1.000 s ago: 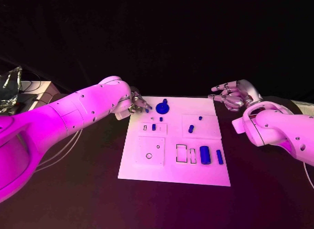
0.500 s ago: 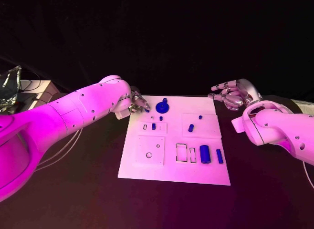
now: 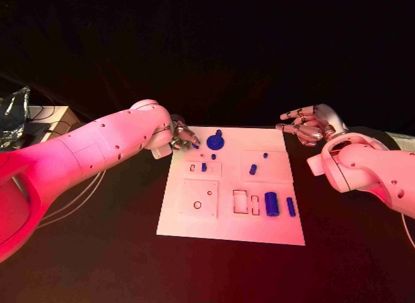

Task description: Assemble the parts on the task board

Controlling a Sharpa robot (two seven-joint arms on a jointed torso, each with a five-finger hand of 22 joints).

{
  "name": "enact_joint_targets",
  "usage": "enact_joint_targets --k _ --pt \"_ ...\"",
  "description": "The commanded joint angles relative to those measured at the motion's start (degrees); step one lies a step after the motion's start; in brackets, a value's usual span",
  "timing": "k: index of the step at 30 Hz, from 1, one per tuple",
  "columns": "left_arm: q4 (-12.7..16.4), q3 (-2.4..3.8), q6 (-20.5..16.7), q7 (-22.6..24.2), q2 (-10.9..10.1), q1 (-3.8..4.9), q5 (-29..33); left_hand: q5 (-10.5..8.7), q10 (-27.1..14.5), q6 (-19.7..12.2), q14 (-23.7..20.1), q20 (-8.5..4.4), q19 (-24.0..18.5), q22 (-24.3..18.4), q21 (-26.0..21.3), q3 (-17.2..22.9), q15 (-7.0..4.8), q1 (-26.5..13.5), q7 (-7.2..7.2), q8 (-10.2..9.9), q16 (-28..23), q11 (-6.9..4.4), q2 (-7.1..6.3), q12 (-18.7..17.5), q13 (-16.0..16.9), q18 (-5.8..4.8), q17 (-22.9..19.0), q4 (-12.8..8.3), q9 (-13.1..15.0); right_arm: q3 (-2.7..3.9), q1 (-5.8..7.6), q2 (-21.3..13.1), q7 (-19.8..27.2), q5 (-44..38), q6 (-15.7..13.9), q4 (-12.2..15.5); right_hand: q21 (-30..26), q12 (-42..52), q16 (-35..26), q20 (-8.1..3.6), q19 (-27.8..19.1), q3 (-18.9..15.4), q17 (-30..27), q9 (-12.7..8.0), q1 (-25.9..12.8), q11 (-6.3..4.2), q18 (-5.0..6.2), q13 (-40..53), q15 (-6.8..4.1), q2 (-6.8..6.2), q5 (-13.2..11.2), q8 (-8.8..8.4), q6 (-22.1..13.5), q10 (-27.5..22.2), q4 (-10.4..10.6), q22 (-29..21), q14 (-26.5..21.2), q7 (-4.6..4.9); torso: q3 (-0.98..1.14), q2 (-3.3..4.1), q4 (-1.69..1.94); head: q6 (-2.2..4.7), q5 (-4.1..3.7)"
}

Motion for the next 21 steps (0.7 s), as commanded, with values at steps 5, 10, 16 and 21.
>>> enact_joint_targets --k 5,10,16,21 --pt "5.91 0.1 0.12 -2.43 -3.56 0.17 5.63 0.88 1.01 1.19 1.04 -0.35 0.86 0.17 0.71 7.65 -0.15 -0.98 -0.17 -0.67 0.29 -0.15 0.11 -0.75 -0.03 0.87 1.0 -8.23 0.08 0.02 0.01 -0.2 0.55 -0.37 0.65 -0.51 0.01 0.34 0.03 -0.06 2.97 0.03 0.05 -0.07 -0.21 0.08 0.48 -0.06 -0.19 0.16 0.22 -0.27 0.17 -0.31 -0.4 9.33 0.09 0.27 0.16 -0.63 0.5 -0.26 0.2" --pt "11.45 0.06 -0.75 -4.15 -6.66 0.17 6.41 2.28 1.59 1.68 1.6 -0.66 1.37 0.34 1.12 7.5 -0.28 -1.39 -0.26 -1.06 0.21 -0.29 0.1 -1.11 0.02 0.68 1.79 -8.8 0.28 0.01 0.01 -0.22 1.94 -0.05 -0.35 -1.22 -0.54 0.18 -0.53 0.0 2.81 0.06 -0.24 -0.15 -0.27 0.16 0.56 -0.34 -0.13 0.0 0.35 -0.31 -0.02 -0.68 -0.63 9.19 -0.09 0.36 0.19 -1.01 0.69 -0.56 0.19" --pt "16.59 -0.04 -3.05 -5.21 -9.46 -0.49 5.76 3.79 2.02 2.03 1.92 -1.05 1.86 0.55 1.57 7.36 -0.42 -1.37 -0.29 -1.33 -0.07 -0.4 0.03 -1.44 0.04 0.52 2.06 -9.07 0.48 0.0 0.0 -0.03 6.99 3.77 -0.59 -2.42 -22.71 -6.65 -6.44 0.89 -2.41 0.7 -3.22 -0.3 0.66 0.6 3.25 -7.39 0.57 0.32 0.34 -0.3 -1.16 -2.04 -1.36 2.72 -3.69 0.83 0.07 -1.39 0.88 -0.91 0.14" --pt "18.79 -0.09 -4.82 -5.44 -10.56 -1.44 4.71 3.88 2.3 2.27 2.05 -1.26 2.12 0.67 1.83 7.35 -0.5 -1.44 -0.35 -1.65 -0.47 -0.47 -0.02 -1.68 0.19 0.34 2.25 -9.08 0.76 -0.01 -0.01 0.32 11.3 7.78 0.26 -3.41 -47.02 -14.54 -12.38 2.19 -8.89 1.76 -6.92 -0.45 1.95 1.74 4.27 -16.96 1.95 0.6 -0.17 -0.14 -2.53 -3.28 -2.4 -7.34 -8.68 1.53 0.06 -1.68 0.98 -1.14 0.21"
